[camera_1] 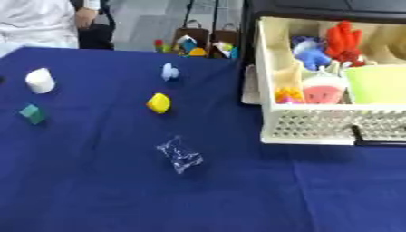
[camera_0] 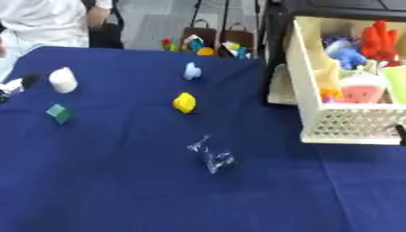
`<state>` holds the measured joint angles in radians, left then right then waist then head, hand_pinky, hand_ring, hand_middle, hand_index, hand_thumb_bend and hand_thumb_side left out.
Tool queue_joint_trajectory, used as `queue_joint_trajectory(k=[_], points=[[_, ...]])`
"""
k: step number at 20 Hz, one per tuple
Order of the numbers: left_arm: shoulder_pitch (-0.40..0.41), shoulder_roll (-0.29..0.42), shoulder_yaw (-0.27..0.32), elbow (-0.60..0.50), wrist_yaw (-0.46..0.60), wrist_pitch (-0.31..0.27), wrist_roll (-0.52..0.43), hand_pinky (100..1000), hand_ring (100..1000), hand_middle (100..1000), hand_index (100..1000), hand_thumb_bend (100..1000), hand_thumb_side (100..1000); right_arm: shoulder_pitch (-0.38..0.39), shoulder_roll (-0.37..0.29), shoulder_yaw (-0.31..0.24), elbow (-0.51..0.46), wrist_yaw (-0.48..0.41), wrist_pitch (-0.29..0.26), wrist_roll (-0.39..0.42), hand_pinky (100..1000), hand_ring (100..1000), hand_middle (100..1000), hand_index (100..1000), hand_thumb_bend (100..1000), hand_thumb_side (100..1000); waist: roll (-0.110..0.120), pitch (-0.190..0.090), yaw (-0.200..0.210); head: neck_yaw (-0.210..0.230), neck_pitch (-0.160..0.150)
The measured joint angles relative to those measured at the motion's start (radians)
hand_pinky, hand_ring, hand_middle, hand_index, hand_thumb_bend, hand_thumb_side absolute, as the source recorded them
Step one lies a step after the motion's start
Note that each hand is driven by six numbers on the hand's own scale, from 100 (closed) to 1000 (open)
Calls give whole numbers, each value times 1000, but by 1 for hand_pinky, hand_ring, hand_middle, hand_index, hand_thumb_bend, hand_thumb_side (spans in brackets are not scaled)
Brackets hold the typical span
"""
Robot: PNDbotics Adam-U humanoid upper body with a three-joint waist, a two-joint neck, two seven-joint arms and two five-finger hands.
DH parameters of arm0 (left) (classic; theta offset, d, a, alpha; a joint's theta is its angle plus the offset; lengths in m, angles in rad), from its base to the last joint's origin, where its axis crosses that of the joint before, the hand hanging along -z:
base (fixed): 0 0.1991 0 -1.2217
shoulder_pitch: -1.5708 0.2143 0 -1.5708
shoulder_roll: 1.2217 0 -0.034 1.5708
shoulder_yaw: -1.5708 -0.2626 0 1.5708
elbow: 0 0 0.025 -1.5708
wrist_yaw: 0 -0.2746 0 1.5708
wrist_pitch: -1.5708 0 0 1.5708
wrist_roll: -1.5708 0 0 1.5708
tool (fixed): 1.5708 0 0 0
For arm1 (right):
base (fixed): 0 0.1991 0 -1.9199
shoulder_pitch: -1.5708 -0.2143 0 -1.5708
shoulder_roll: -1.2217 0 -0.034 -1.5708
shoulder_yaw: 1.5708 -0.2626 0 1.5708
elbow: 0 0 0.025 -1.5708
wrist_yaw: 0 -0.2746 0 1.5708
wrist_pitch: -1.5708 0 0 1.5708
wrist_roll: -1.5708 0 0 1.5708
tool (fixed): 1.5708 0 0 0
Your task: Pick up objects from table and place into drawer.
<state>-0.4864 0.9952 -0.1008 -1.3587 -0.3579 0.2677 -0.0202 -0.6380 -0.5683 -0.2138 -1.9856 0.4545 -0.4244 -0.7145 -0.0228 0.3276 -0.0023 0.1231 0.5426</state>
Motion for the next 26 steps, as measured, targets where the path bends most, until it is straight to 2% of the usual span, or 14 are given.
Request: queue_joint_trajectory(k=[6,10,16,26], points=[[-43,-4,-56,26,-24,90,-94,725,833,856,1000,764,856,-4,0,4,0,-4,-1,5,755,788,751,837,100,1000,-1,0,-4,26,-8],[-69,-16,-70,56,-39,115,-155,716,830,858,1000,778,802,-5,0,5,0,-7,-2,5,755,788,751,837,100,1000,-1,1,-4,33,-12],[-103,-35,-80,96,-86,108,-246,701,818,837,979,768,771,-12,0,5,0,-8,-1,6,756,788,750,837,100,1000,-2,8,-5,39,-18],[-181,-70,-83,192,-228,69,-404,624,778,802,928,635,706,-13,1,11,0,-13,-1,6,757,788,749,837,100,1000,-4,15,-10,50,-26]])
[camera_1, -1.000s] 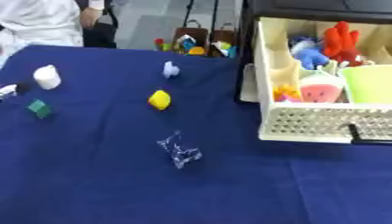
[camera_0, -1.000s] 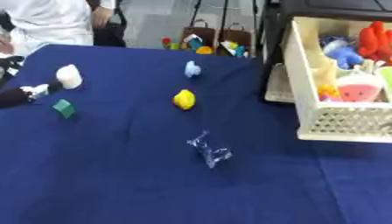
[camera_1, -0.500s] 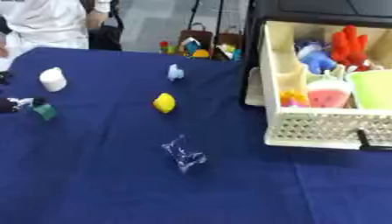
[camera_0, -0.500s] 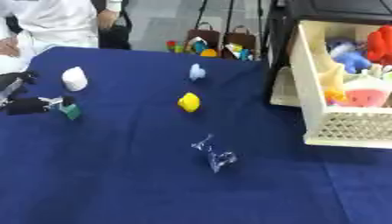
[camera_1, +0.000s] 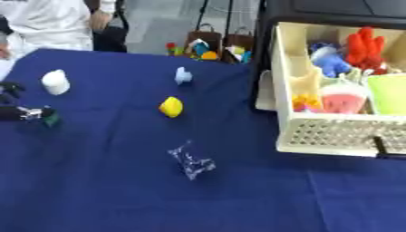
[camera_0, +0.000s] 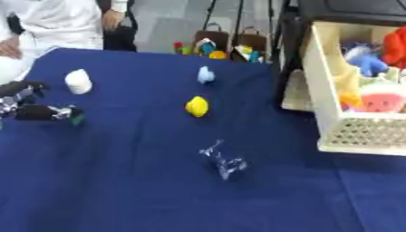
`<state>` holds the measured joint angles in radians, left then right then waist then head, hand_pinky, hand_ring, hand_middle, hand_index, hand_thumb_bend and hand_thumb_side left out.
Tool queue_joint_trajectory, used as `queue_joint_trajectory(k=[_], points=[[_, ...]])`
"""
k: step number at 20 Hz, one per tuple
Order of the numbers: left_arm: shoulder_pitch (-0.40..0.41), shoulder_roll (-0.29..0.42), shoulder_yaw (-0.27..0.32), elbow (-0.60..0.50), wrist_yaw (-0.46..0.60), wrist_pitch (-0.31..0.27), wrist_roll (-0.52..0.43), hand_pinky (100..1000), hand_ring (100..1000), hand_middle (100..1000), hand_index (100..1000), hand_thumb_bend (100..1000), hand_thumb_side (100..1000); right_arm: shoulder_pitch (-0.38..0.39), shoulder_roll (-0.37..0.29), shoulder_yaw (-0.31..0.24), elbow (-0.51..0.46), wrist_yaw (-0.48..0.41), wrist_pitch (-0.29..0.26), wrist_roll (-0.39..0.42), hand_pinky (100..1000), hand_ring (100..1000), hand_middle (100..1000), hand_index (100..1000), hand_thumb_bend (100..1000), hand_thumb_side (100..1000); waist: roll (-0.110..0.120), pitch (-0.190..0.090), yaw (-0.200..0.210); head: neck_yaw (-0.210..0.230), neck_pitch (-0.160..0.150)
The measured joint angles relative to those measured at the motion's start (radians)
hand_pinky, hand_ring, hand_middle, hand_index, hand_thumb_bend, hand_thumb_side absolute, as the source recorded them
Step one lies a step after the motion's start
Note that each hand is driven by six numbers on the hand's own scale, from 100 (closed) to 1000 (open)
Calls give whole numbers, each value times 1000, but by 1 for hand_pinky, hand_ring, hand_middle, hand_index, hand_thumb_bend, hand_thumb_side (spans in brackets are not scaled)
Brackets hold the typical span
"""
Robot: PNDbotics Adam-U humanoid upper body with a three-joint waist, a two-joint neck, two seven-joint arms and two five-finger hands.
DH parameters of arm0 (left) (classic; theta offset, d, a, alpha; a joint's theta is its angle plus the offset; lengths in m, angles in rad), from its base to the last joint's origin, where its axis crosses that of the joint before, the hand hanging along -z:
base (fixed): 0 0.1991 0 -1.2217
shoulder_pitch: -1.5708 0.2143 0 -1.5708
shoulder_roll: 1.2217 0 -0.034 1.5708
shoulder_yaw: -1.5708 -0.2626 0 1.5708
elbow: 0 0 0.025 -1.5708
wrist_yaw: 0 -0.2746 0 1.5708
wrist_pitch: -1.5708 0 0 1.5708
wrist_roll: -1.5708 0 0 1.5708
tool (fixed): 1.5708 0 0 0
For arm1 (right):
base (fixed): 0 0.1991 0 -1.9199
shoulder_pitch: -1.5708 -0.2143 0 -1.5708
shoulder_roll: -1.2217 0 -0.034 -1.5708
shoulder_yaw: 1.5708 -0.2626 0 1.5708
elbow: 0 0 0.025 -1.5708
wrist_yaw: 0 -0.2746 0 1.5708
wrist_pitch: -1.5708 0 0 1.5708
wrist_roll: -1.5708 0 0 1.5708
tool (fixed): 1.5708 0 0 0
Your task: Pick up objects from table and place into drawer.
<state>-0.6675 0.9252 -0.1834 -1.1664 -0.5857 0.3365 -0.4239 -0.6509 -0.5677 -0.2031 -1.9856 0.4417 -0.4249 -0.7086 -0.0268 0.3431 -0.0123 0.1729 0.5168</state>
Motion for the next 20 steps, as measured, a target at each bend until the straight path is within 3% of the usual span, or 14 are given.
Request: queue_joint_trajectory(k=[7,20], points=[[-36,-29,35,42,-114,-16,-101,627,782,803,909,621,696,0,0,0,0,-2,4,0,757,788,749,837,100,1000,-1,7,-6,8,-9],[-63,-46,39,89,-173,-44,-97,594,754,775,870,591,680,-1,1,0,0,-2,8,-1,758,789,749,837,100,1000,-4,20,-10,16,-18]])
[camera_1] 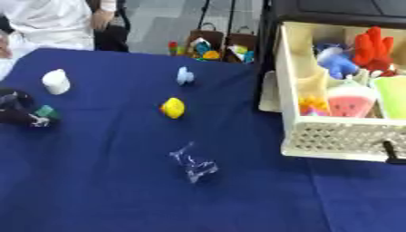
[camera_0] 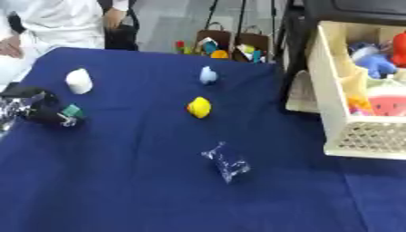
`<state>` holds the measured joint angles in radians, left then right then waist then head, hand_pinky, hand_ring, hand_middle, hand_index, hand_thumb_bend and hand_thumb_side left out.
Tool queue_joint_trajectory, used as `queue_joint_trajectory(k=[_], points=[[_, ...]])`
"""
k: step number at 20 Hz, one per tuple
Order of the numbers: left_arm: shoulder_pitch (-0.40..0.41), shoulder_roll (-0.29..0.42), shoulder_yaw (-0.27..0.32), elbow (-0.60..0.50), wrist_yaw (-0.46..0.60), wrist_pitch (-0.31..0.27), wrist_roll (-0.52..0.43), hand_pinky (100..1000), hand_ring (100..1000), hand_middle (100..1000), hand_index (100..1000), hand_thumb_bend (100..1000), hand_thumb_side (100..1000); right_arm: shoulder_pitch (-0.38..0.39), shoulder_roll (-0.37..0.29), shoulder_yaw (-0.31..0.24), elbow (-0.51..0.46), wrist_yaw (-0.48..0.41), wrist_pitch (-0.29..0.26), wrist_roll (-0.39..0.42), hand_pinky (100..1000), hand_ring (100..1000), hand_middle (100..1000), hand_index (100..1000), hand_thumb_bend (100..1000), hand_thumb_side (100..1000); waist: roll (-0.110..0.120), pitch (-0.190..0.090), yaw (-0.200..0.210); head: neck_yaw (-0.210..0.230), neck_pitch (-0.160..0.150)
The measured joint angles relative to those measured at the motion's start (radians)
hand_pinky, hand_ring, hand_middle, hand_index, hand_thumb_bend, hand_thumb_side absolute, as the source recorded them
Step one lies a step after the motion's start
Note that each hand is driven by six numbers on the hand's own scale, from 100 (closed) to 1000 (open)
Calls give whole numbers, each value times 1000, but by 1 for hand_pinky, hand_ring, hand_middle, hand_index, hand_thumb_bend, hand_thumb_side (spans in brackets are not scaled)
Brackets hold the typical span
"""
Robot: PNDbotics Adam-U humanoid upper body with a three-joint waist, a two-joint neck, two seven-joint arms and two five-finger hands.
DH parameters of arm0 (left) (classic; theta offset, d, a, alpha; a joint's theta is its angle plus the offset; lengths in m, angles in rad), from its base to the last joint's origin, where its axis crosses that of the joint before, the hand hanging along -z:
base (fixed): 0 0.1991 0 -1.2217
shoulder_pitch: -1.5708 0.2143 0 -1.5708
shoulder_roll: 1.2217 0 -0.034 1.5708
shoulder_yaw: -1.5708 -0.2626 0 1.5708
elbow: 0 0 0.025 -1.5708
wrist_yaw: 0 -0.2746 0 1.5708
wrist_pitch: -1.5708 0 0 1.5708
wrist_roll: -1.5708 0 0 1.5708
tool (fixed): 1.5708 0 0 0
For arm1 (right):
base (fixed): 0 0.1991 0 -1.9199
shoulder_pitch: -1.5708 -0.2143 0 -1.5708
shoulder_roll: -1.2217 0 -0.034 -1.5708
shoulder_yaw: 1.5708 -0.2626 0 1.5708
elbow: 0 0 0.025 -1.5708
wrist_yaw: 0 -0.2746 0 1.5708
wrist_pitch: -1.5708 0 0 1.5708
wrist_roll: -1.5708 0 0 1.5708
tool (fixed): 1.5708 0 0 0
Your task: Pick up objects from table and place into drawer.
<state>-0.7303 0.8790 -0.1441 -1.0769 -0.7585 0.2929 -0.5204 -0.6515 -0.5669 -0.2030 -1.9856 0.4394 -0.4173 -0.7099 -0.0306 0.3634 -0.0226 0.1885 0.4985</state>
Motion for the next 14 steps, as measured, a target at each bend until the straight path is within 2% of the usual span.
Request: queue_joint_trajectory(k=[8,14], points=[[-10,-7,6,14,12,-5,17,564,730,765,864,538,673,0,0,0,0,-1,6,-6,759,789,748,837,100,1000,0,3,-1,2,-7],[-11,-8,6,12,64,4,25,528,692,736,843,510,660,0,0,0,0,-1,15,-15,759,789,745,837,100,1000,0,3,0,2,-7]])
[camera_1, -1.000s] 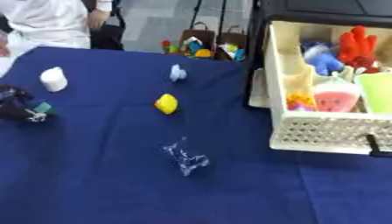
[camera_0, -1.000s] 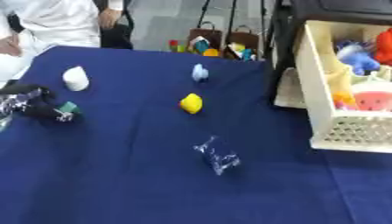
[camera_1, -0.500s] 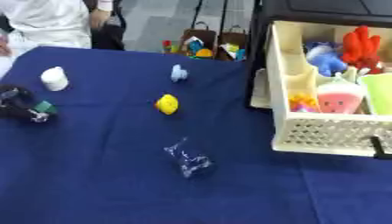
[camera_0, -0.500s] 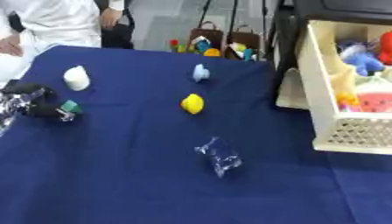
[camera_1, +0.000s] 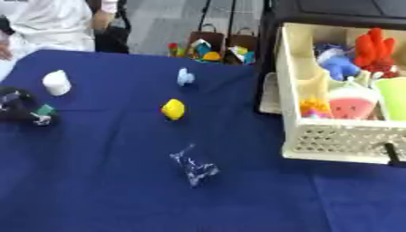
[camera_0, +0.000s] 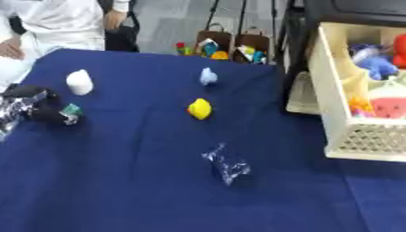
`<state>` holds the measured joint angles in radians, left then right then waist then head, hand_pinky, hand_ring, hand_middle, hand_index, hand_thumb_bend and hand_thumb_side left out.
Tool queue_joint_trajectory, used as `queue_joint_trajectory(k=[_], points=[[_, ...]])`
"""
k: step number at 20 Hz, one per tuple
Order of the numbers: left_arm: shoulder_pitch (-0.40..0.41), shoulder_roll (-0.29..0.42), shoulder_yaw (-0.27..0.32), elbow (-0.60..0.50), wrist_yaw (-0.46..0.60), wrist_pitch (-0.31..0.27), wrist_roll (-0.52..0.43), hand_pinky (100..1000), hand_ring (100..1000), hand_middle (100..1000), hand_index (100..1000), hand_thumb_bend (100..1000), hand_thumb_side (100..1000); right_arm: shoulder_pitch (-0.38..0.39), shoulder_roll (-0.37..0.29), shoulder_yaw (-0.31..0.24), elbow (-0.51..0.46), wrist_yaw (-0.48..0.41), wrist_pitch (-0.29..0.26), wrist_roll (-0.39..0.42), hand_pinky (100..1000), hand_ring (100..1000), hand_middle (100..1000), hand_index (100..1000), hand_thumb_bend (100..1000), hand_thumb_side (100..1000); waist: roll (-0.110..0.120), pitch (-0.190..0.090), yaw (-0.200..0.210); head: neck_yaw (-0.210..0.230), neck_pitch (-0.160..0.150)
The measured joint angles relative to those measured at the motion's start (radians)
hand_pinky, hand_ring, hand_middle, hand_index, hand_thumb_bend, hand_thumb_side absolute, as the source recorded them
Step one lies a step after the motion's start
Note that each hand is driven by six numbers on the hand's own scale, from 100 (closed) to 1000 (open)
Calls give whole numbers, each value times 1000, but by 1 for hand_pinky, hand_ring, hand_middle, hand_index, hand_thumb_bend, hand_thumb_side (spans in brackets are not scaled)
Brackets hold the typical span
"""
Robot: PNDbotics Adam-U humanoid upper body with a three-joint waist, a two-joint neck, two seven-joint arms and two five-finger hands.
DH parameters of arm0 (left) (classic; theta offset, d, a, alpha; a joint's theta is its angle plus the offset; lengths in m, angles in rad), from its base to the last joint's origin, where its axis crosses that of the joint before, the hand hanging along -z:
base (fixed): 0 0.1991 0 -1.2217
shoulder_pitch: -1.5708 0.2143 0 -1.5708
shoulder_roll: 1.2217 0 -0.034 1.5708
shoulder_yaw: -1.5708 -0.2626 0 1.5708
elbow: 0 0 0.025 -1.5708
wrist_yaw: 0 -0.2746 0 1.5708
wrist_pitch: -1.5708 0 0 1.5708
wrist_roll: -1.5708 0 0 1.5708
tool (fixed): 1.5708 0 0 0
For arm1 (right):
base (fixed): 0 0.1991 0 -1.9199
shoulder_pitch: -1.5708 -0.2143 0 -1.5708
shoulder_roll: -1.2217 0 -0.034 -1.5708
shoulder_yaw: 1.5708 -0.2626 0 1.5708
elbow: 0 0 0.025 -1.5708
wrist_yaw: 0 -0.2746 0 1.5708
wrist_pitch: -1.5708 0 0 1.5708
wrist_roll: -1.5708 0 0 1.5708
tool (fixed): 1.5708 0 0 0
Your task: Pick up objects from table and place into drawer.
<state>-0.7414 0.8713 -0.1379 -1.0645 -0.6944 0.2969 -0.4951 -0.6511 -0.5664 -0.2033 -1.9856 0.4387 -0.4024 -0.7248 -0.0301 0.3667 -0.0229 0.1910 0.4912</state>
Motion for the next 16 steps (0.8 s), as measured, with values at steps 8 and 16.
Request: queue_joint_trajectory(k=[8,16], points=[[7,-1,-14,-39,30,12,22,521,683,722,828,486,652,1,0,0,0,0,4,-3,760,789,745,837,100,1000,-2,0,4,5,0],[13,-2,-33,-65,-9,12,21,498,659,687,789,480,624,1,7,0,0,0,4,-3,760,789,744,838,100,1000,-2,0,5,8,0]])
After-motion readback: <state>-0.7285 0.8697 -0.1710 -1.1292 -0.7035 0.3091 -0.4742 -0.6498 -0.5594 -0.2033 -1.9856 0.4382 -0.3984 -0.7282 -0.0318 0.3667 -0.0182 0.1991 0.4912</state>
